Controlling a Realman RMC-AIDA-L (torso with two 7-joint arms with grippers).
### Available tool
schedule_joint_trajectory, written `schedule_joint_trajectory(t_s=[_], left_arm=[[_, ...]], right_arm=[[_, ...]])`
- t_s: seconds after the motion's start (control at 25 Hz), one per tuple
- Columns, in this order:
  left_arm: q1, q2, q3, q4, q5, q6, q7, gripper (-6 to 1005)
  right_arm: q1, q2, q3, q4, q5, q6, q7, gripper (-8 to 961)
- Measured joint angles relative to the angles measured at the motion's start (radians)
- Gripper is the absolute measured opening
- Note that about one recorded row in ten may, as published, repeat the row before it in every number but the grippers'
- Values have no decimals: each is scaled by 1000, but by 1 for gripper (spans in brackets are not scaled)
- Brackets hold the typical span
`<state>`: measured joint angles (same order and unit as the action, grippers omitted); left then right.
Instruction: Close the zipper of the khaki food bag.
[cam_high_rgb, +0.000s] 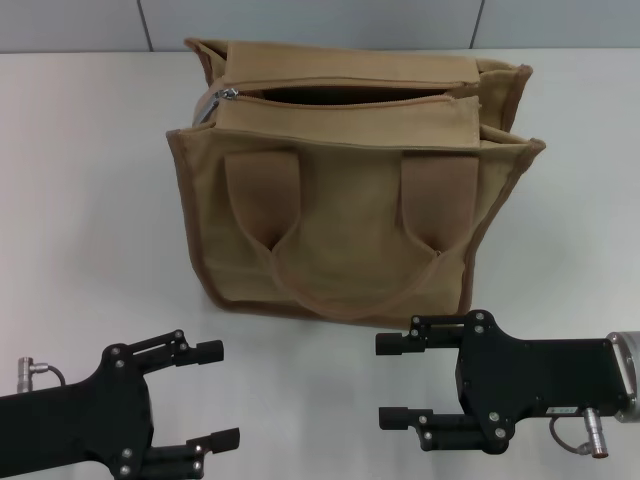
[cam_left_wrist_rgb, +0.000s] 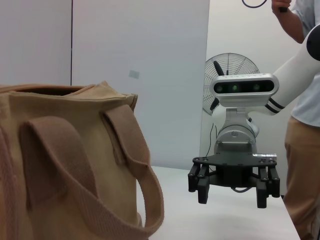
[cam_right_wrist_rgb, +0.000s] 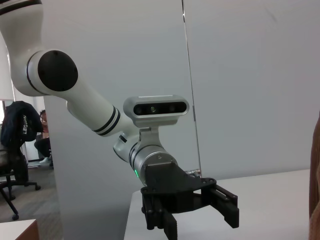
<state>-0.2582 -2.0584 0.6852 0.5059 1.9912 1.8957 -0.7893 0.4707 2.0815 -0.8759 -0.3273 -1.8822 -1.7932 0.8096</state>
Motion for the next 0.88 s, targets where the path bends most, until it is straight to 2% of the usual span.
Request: schedule_joint_trajectory(t_s=[0.36, 0.48, 0.56, 0.6, 0.64, 0.68, 0.72, 0.8, 0.88], left_arm=[[-2, -4, -4, -3, -4, -9, -1, 783], [2, -8, -64, -6, -16, -10, 5, 780], [4, -8, -204, -20, -22, -11, 8, 778], [4, -8, -220, -22, -22, -11, 8, 777], [4, -8, -317, -36, -24, -12, 9, 776], [1, -8, -473, -63, -26, -17, 10, 775], [1, -8, -473, -63, -26, -17, 10, 774], [-11, -9, -616, -100, -26, -46, 13, 772], [-46, -9, -712, -146, -27, -126, 18, 770]], right_arm=[[0, 0, 0, 1, 0, 0, 0, 629], [1, 2, 0, 3, 0, 0, 0, 629], [1, 2, 0, 3, 0, 0, 0, 629], [0, 2, 1, 3, 1, 0, 0, 629], [-1, 3, 3, 3, 2, 0, 0, 629], [-4, 3, 9, 4, 5, 0, 0, 629], [-4, 3, 9, 4, 5, 0, 0, 629], [-5, 4, 12, 9, 8, 0, -4, 629], [-5, 5, 13, 14, 9, 0, -8, 629]])
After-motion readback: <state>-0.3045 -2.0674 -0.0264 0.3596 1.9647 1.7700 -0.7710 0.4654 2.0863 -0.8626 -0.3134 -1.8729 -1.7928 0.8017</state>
